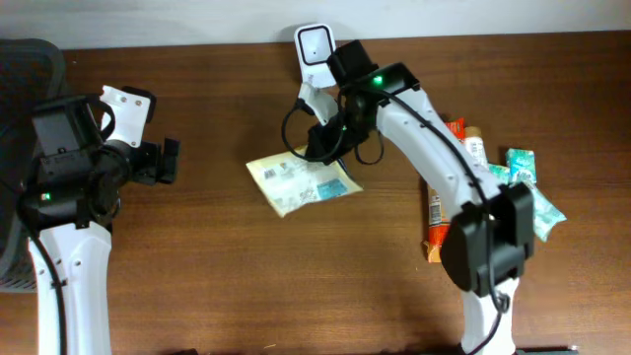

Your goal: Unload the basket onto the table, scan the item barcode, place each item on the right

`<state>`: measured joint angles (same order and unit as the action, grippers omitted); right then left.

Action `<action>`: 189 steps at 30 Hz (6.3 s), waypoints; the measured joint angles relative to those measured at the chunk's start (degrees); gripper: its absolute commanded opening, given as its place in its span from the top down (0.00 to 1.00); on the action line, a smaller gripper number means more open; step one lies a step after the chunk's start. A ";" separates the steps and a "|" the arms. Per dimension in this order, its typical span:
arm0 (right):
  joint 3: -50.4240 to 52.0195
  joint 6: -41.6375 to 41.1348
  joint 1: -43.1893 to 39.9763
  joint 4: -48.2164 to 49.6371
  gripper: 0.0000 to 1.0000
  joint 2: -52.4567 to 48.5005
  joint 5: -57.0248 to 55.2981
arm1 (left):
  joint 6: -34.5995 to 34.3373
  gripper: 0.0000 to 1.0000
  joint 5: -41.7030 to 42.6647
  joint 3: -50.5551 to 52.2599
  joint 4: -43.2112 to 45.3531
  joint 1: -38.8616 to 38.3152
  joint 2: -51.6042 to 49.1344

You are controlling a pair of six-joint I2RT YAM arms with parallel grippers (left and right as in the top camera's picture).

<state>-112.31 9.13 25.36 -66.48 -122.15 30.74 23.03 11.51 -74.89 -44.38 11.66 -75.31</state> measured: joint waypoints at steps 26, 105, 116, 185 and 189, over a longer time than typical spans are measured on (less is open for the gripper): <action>16.92 -13.44 -1.92 4.33 0.94 -9.90 15.72 | 0.00 0.01 0.02 0.00 0.00 0.00 0.00; 4.98 -8.98 1.79 -8.92 0.35 -12.50 -5.81 | 0.00 0.01 0.00 0.00 0.00 0.00 0.00; 9.53 -22.49 6.67 -2.69 0.96 -10.75 -11.19 | 0.00 0.01 0.00 0.00 0.00 0.00 0.00; 26.12 -24.46 1.20 21.55 0.40 2.93 -6.62 | 0.00 0.01 0.00 0.00 0.00 0.00 0.00; 26.95 -27.89 3.56 22.82 0.82 0.33 -8.17 | -0.02 0.01 0.00 0.00 0.00 0.00 0.00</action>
<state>-85.36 -18.76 28.93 -43.66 -121.82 22.57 23.00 11.51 -74.89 -44.38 11.66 -75.31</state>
